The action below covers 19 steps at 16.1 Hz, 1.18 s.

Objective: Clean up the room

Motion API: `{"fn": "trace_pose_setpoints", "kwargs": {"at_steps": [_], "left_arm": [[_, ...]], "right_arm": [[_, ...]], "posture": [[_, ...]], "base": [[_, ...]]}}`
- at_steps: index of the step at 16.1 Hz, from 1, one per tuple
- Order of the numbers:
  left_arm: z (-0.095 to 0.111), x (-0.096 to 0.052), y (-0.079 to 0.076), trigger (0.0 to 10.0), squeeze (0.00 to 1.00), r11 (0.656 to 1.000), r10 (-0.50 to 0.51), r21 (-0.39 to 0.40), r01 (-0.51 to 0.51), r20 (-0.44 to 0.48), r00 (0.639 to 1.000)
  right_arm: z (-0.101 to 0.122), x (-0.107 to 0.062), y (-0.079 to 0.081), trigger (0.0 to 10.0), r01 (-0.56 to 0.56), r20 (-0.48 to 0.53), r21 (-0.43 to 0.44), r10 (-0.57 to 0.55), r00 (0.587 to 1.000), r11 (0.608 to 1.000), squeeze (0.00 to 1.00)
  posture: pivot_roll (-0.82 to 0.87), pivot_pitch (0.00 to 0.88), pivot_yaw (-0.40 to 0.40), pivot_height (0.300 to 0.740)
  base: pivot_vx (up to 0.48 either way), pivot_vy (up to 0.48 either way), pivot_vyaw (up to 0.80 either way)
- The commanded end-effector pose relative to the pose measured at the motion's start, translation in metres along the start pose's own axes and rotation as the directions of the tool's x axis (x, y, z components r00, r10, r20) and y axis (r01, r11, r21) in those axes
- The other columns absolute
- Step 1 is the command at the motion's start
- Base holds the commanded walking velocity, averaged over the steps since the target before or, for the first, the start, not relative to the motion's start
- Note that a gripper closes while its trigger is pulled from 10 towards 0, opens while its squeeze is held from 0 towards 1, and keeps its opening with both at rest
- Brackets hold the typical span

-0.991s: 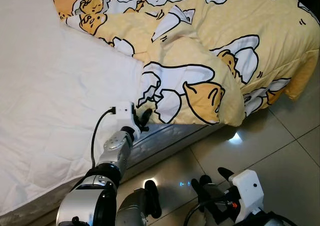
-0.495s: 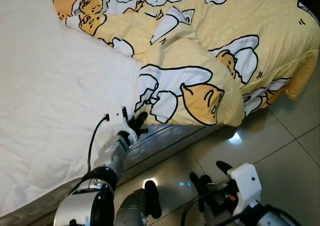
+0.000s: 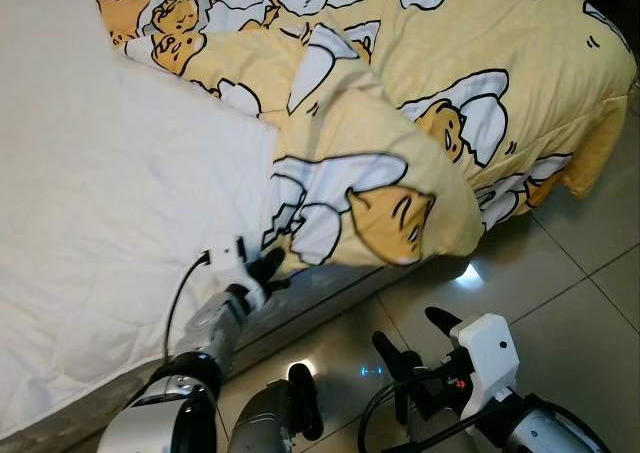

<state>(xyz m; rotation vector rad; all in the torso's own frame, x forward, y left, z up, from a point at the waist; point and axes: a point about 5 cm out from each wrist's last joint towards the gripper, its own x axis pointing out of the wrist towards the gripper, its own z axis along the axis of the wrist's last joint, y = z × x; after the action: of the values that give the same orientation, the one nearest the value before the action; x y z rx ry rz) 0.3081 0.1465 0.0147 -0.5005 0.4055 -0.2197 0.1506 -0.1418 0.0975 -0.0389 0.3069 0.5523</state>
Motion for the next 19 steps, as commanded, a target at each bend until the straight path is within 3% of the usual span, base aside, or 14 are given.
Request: {"fn": "trace_pose_setpoints", "kwargs": {"at_steps": [1,3,5,6,10,16,19], "left_arm": [[-0.012,-0.012,0.018,0.0,0.00,0.997,0.072,-0.029,-0.073,-0.040,0.997],[-0.012,-0.012,0.018,0.0,0.00,0.997,0.072,-0.029,-0.073,-0.040,0.997],[-0.035,-0.048,0.060,0.0,0.00,0.975,0.217,-0.031,-0.220,-0.073,0.974],[-0.049,-0.061,0.069,0.0,0.00,0.963,0.259,-0.050,-0.265,-0.096,0.961],[-0.079,-0.083,0.072,0.0,0.00,0.949,0.304,-0.047,-0.313,-0.146,0.942],[-0.107,-0.101,0.069,0.0,0.00,0.921,0.377,-0.033,-0.389,-0.182,0.908],[-0.112,-0.102,0.064,0.0,0.00,0.918,0.387,-0.023,-0.396,-0.176,0.905]], "right_arm": [[-0.003,-0.001,0.006,10.0,-0.032,-0.007,0.025,0.033,0.999,0.999,0.00],[-0.003,-0.001,0.006,10.0,-0.032,-0.007,0.025,0.033,0.999,0.999,0.00],[-0.006,0.000,0.005,10.0,-0.035,-0.012,0.021,0.035,0.999,0.999,0.00],[-0.006,0.000,0.004,10.0,-0.035,-0.014,0.020,0.035,0.999,0.999,0.00],[-0.005,0.003,0.001,10.0,-0.036,-0.011,0.011,0.036,0.999,0.999,0.00],[-0.006,0.006,0.000,10.0,-0.049,-0.015,0.004,0.050,0.999,0.999,0.00],[-0.006,0.007,-0.001,10.0,-0.050,-0.017,0.002,0.050,0.999,0.999,0.00]], "posture": [[-0.31,0.290,0.198,0.740],[-0.31,0.290,0.198,0.740],[-0.30,0.263,0.202,0.740],[-0.30,0.256,0.202,0.740],[-0.29,0.246,0.193,0.740],[-0.29,0.251,0.183,0.740],[-0.29,0.252,0.179,0.740]], "base": [[0.000,0.000,0.00],[0.000,0.000,0.00],[0.000,0.000,0.00],[0.000,0.000,0.00],[0.000,0.000,0.00],[0.000,0.000,0.00],[0.000,0.000,0.00]]}}
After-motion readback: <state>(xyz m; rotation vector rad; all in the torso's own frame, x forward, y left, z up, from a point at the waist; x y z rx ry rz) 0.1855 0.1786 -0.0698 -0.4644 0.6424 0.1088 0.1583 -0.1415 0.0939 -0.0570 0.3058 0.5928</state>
